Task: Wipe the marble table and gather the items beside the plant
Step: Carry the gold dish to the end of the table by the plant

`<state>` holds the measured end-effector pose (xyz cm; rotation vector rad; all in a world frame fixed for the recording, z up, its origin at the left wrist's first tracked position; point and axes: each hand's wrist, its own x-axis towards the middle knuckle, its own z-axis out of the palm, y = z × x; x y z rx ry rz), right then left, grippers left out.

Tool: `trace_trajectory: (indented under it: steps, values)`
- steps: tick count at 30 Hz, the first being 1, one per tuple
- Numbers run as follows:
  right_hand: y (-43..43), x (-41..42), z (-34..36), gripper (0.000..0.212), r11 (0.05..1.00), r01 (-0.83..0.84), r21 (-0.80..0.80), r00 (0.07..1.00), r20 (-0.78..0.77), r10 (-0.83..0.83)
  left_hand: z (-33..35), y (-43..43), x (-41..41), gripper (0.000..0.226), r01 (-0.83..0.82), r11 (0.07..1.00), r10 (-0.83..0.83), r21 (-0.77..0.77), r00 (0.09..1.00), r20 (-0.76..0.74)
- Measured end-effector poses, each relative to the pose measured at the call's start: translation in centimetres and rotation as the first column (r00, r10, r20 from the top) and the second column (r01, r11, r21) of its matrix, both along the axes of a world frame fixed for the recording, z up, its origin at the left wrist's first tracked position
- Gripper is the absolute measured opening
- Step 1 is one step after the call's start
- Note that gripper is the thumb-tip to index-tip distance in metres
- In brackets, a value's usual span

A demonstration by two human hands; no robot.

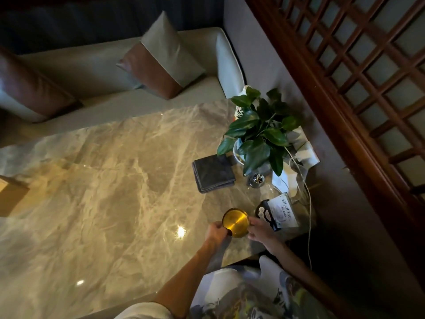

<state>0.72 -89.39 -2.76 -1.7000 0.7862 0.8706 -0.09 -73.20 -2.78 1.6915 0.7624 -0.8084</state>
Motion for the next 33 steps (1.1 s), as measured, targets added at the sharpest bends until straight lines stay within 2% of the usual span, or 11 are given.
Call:
trace_trajectory:
  steps: [9, 12, 14, 17, 19, 22, 28, 30, 33]
  values:
    - [-0.3, 0.8, -0.5, 0.019, 0.986, -0.156, -0.052, 0.987, 0.033, 0.158, 0.0, -0.1, 0.3, 0.02, -0.042, 0.999, 0.042, 0.002, 0.999, -0.029]
    - [-1.0, 0.8, -1.9, 0.014, 0.978, -0.208, -0.006, 0.976, 0.062, 0.208, -0.4, 0.1, 0.5, 0.023, -0.017, 1.0, 0.018, 0.017, 0.999, -0.046]
    - [-0.4, 0.9, -0.2, 0.019, 0.984, -0.178, 0.025, 0.983, 0.049, 0.177, -0.9, 0.3, 0.5, 0.028, 0.02, 0.999, -0.018, 0.037, 0.999, -0.044]
    - [0.2, 0.9, 0.3, 0.03, 0.993, -0.096, 0.069, 0.995, 0.004, 0.096, -0.7, 0.4, 0.4, 0.025, 0.022, 0.999, -0.02, 0.042, 0.998, -0.055]
    - [0.5, 0.8, 0.6, 0.031, 0.996, -0.06, 0.07, 0.998, -0.012, 0.061, -0.5, 0.5, 0.4, 0.02, 0.008, 1.0, -0.007, 0.028, 0.999, -0.052]
    - [0.7, 0.7, 0.8, 0.03, 0.996, -0.014, 0.09, 0.999, -0.051, 0.019, -0.8, 0.6, 0.4, 0.025, 0.03, 0.999, -0.028, 0.028, 0.998, -0.058]
    - [0.6, 0.8, 1.3, 0.031, 0.995, -0.022, 0.097, 0.997, -0.07, 0.029, -0.7, 1.3, 0.4, 0.025, 0.013, 1.0, -0.015, -0.022, 0.996, -0.086]
    - [0.4, 1.0, 1.3, 0.039, 0.996, -0.057, 0.073, 0.996, -0.065, 0.061, -0.4, 1.6, 0.4, 0.021, 0.003, 0.999, -0.007, -0.047, 0.996, -0.085]
    - [0.2, 1.4, 1.9, 0.054, 0.979, -0.193, -0.072, 0.981, 0.015, 0.194, 0.9, 2.8, 0.7, 0.029, -0.054, 0.996, 0.05, -0.065, 0.997, -0.067]
